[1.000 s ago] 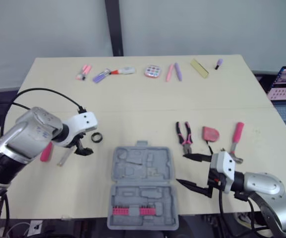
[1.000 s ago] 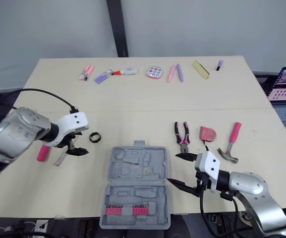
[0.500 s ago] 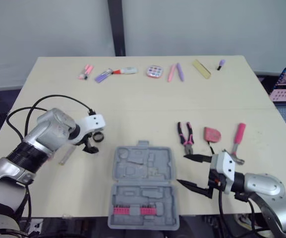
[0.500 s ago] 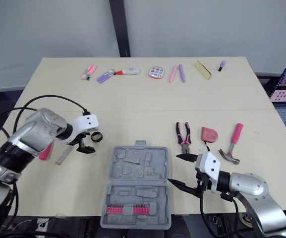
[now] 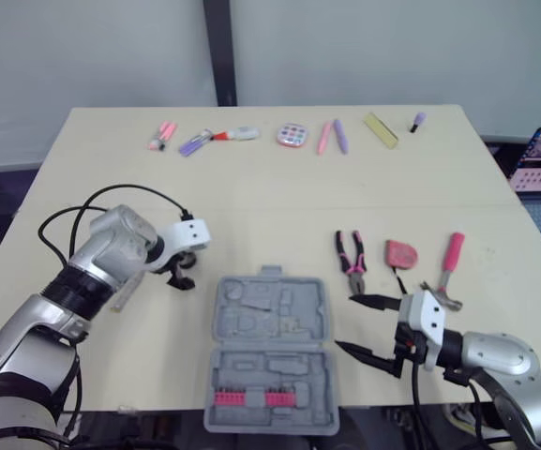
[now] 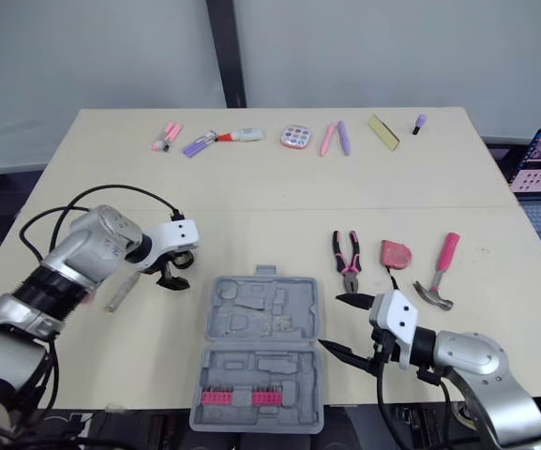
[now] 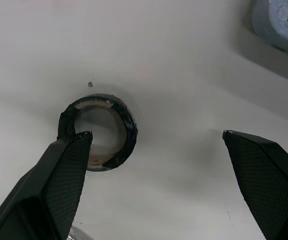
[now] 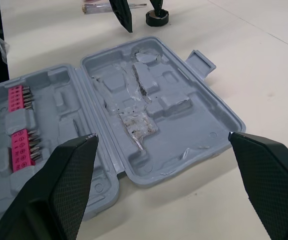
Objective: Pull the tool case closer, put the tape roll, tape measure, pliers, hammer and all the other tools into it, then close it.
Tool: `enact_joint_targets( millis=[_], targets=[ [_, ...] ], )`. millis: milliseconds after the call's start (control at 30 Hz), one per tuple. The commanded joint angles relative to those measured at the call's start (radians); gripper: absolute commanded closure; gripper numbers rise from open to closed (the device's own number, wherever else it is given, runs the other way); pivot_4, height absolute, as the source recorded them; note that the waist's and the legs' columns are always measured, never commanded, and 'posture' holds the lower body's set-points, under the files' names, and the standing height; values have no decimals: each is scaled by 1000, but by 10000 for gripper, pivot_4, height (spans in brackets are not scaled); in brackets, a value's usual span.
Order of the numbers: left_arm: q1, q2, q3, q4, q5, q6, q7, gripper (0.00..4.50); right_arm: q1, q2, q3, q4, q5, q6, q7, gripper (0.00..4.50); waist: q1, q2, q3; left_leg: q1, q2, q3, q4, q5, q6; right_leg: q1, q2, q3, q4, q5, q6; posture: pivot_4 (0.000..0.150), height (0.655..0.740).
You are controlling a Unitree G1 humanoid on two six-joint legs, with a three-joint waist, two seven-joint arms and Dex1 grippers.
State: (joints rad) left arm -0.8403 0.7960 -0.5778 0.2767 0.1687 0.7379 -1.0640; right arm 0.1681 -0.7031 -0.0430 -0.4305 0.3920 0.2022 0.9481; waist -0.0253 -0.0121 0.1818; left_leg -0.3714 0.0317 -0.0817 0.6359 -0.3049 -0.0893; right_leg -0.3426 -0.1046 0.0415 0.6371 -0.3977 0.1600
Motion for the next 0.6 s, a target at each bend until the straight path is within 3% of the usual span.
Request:
enact_joint_targets(
  millis=[33,200,233,333,533,600],
  targets=[
    [0,-6,25,9,22,-10,-3,0,5,-2,-14,-41,6,-6,-9,791,0,0,0,0,0,0,0,0,0,0,0,0,0,0,0,1500,7400],
    [5,-15,28,11,24,1,-12,0,9,-3,-17,-43,6,-6,-10,791,0,0,0,0,0,0,0,0,0,0,0,0,0,0,0,1500,7400],
    [5,-15,29,11,25,2,-13,2454,10,-3,-17,-43,7,-6,-11,240,0,0,0,0,0,0,0,0,0,0,0,0,0,0,0,1500,7400],
    [9,-14,34,7,28,6,-15,13014,13,-2,-18,-43,6,-9,-9,0,0,0,0,0,0,0,0,0,0,0,0,0,0,0,0,1500,7400],
    [16,-8,41,-1,34,9,-19,43050,14,1,-18,-43,8,-11,-9,0,0,0,0,0,0,0,0,0,0,0,0,0,1,0,0,1500,7400],
    [20,-6,45,-5,36,11,-21,44211,15,1,-17,-42,8,-12,-8,0,0,0,0,0,0,0,0,0,0,0,0,0,1,0,0,1500,7400]
  ],
)
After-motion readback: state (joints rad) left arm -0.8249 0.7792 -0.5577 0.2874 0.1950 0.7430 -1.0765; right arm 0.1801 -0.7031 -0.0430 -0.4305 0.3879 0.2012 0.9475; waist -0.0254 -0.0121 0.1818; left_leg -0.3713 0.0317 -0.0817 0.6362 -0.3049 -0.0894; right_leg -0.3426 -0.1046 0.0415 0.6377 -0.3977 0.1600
